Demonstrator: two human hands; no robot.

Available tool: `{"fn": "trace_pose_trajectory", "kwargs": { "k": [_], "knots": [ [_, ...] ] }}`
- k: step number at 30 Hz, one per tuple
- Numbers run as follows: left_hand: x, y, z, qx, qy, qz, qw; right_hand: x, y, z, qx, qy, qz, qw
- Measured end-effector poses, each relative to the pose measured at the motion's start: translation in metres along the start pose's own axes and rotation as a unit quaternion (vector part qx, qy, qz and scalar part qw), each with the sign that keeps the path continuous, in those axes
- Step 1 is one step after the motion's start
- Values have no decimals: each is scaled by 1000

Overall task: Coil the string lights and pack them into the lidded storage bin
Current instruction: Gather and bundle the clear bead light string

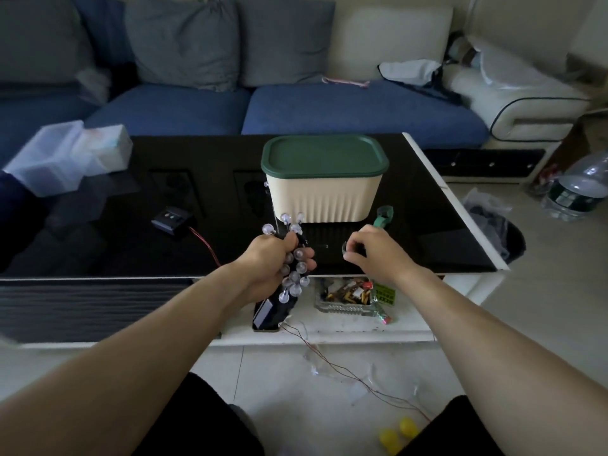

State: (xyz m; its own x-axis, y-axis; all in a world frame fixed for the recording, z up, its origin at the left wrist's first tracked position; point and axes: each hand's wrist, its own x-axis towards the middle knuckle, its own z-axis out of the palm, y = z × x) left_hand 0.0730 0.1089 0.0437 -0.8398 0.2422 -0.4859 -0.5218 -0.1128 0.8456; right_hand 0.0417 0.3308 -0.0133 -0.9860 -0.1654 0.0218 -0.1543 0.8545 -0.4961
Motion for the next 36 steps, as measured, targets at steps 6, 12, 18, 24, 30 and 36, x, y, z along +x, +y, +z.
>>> {"fn": "trace_pose_trajectory", "kwargs": {
  "k": [6,12,18,24,30,36],
  "knots": [
    [-1,-14,0,66,17,32,997,-17,-54,-4,325,27,7,945],
    [-10,-11,1,38,-13,85,996,-25,-92,-17,374,32,-26,926],
    [-19,-10,2,39,-74,110,990,-34,-89,-32,332,-12,-27,943],
    [-21,-10,7,35,-43,87,995,-56,-78,-43,292,-83,-15,953],
    [-18,-7,14,114,-26,113,987,-76,-55,-47,235,-77,19,969],
    [-8,-10,21,126,-21,75,989,-79,-34,-56,324,40,8,945]
  ]
}}
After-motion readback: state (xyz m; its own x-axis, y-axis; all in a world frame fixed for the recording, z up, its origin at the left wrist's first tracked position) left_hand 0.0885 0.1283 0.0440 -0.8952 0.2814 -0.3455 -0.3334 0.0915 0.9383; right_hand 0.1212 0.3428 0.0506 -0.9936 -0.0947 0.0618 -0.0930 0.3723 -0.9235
